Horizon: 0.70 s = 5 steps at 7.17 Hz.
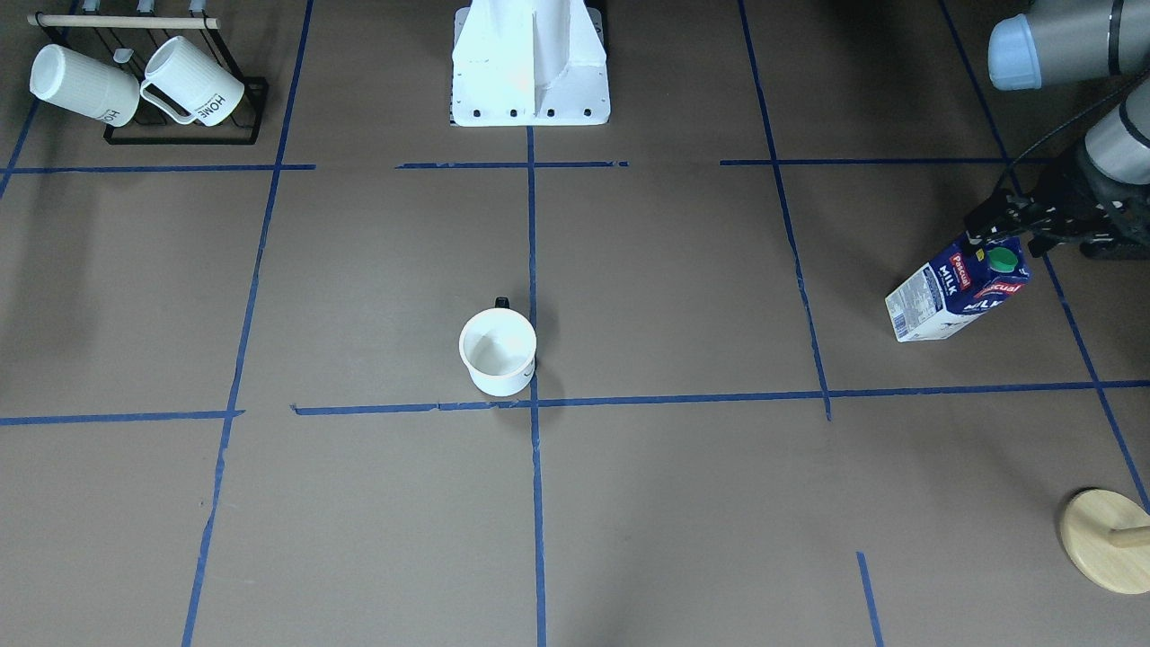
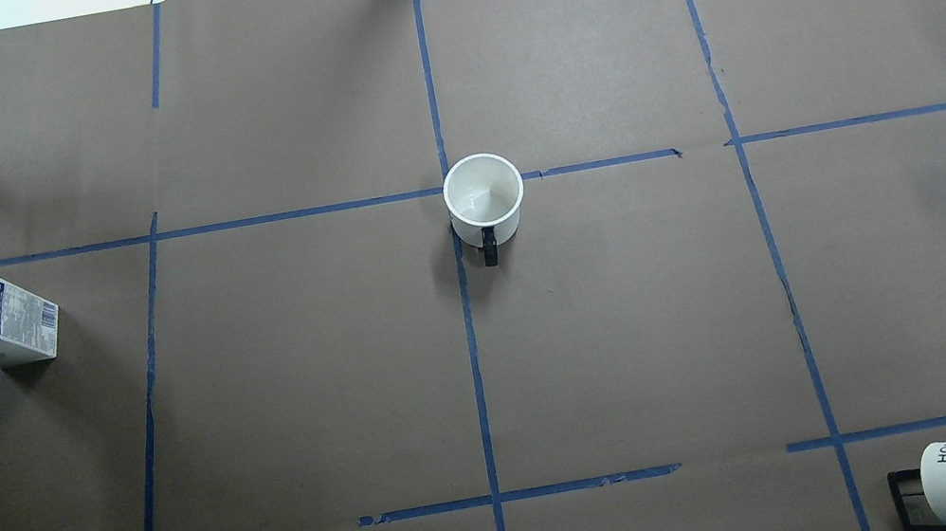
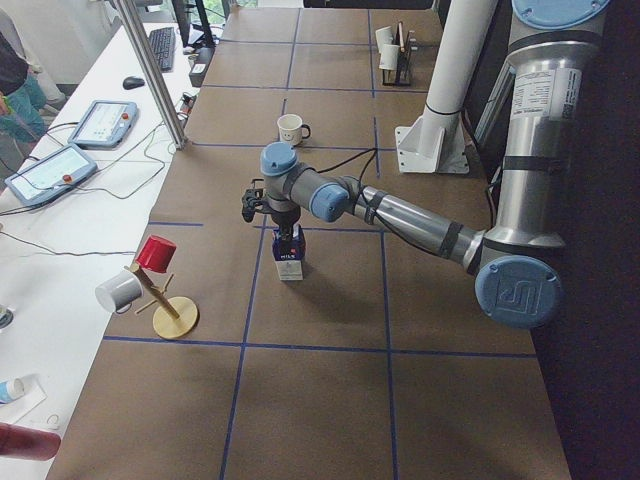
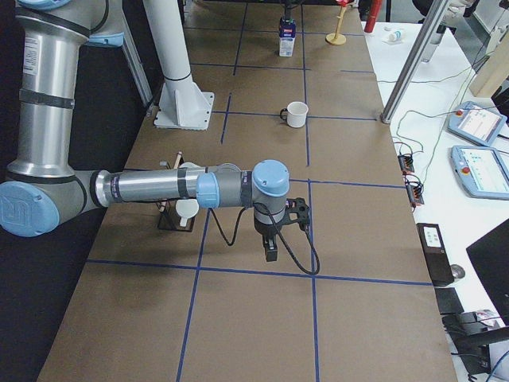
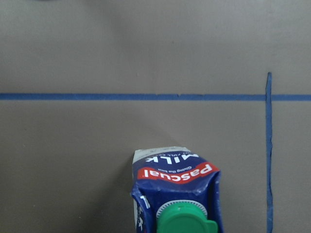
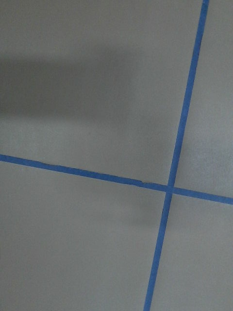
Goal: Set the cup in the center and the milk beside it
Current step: 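Lower the left gripper onto the milk carton and grasp its top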
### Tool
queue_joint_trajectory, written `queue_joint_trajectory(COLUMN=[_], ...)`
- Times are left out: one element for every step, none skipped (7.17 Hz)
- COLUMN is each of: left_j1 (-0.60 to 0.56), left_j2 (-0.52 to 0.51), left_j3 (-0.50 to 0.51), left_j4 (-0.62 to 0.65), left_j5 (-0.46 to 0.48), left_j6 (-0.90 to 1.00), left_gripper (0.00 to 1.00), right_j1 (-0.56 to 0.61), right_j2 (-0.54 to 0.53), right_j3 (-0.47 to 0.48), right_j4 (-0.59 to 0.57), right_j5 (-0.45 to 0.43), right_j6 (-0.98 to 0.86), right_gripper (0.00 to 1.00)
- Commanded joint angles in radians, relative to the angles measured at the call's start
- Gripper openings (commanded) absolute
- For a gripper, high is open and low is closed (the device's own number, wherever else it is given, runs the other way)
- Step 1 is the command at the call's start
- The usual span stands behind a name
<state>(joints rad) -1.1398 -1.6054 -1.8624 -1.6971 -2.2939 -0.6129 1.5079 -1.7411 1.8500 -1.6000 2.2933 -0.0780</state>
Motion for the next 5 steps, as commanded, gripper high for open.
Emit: queue_joint_trajectory(left_j1=[0.029,0.029,0.029,0.029,0.029], left_j2=[-0.001,-0.014,-0.033,-0.075,-0.144], left_j3=[0.022,0.023,0.020,0.011,0.008], left_j4=[-0.012,-0.010,-0.006,0.016,0.095], left_j5=[0.046,0.047,0.040,0.040,0.042], left_j6=[-0.004,-0.007,-0.010,-0.011,-0.015], left_gripper=[0.92,0.63,0.50,0.48,0.46], right_j1=[0.000,0.000,0.000,0.000,0.000], right_j2=[-0.002,-0.002,-0.003,-0.003,-0.002], right_j3=[0.000,0.000,0.000,0.000,0.002], right_j4=[0.000,0.000,0.000,0.000,0.000], right_j5=[0.000,0.000,0.000,0.000,0.000], right_j6=[0.000,0.000,0.000,0.000,0.000], right_gripper=[1.00,1.00,1.00,1.00,1.00])
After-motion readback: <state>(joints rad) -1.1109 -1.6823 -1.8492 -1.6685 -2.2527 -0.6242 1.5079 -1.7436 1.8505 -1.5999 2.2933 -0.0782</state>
